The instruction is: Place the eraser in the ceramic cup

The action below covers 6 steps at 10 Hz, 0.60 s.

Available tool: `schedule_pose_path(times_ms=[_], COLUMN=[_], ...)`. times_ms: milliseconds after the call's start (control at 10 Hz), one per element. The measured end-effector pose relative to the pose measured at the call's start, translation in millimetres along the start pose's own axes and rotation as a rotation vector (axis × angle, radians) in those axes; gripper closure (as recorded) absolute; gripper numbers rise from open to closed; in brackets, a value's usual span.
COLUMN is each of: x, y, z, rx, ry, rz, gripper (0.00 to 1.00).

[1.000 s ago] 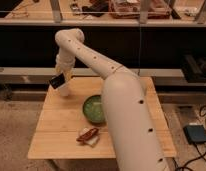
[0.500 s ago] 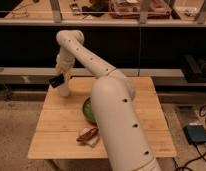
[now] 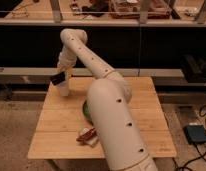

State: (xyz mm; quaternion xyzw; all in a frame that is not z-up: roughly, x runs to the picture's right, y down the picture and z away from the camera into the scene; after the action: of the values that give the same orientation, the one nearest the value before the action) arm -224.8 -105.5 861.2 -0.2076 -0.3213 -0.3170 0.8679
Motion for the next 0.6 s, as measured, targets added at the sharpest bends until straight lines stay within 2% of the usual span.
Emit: schedule_pose_path(times_ms=[400, 600], x=[2, 0], y=[-5, -12], z=[1, 6], rx=[0.001, 0.028], ry=[0.018, 0.020], rz=[-0.011, -0.013], gripper=[1.00, 1.00])
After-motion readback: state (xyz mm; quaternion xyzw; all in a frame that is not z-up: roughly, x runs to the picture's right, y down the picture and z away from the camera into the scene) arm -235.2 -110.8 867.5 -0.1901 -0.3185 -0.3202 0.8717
